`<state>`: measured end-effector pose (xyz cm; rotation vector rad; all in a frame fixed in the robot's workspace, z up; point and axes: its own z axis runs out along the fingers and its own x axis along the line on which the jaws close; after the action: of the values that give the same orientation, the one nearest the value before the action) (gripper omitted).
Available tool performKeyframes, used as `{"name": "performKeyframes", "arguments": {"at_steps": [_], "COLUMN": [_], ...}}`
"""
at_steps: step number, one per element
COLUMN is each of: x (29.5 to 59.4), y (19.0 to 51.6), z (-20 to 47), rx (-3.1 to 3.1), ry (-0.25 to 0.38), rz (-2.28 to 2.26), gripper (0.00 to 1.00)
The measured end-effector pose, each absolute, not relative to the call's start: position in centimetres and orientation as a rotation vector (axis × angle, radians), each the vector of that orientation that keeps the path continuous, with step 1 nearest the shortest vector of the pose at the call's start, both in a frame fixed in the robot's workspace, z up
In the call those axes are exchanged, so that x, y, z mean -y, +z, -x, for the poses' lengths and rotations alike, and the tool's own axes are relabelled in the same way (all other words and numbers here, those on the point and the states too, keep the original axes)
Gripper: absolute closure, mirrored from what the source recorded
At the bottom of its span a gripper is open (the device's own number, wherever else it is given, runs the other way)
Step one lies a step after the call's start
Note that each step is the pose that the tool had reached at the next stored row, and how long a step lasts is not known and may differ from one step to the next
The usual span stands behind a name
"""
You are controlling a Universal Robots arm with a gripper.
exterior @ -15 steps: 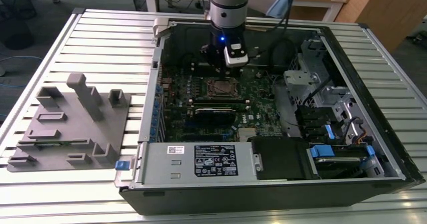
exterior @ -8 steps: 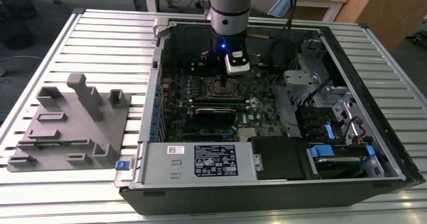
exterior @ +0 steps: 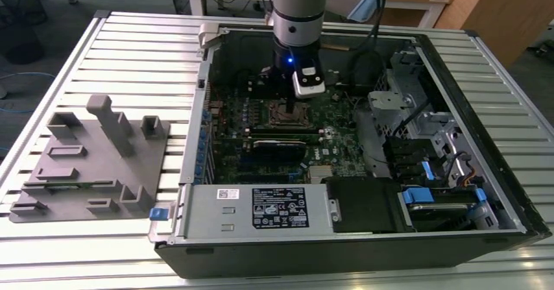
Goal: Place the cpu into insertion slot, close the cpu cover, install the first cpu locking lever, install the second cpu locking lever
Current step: 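Install the first cpu locking lever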
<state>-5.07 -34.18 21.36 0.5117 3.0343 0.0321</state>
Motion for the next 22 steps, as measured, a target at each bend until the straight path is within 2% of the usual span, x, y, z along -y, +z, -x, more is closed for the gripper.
{"name": "performKeyframes", "arguments": {"at_steps": [14, 22], "x": [34.18, 34.17], "y": [20.96, 20.92], "z": [5.07, 4.99], "rx": [-3.077, -3.091], "ry": [0.043, 0.043], "rz": [-0.134, -0.13], "gripper": [0.89, 0.89]}}
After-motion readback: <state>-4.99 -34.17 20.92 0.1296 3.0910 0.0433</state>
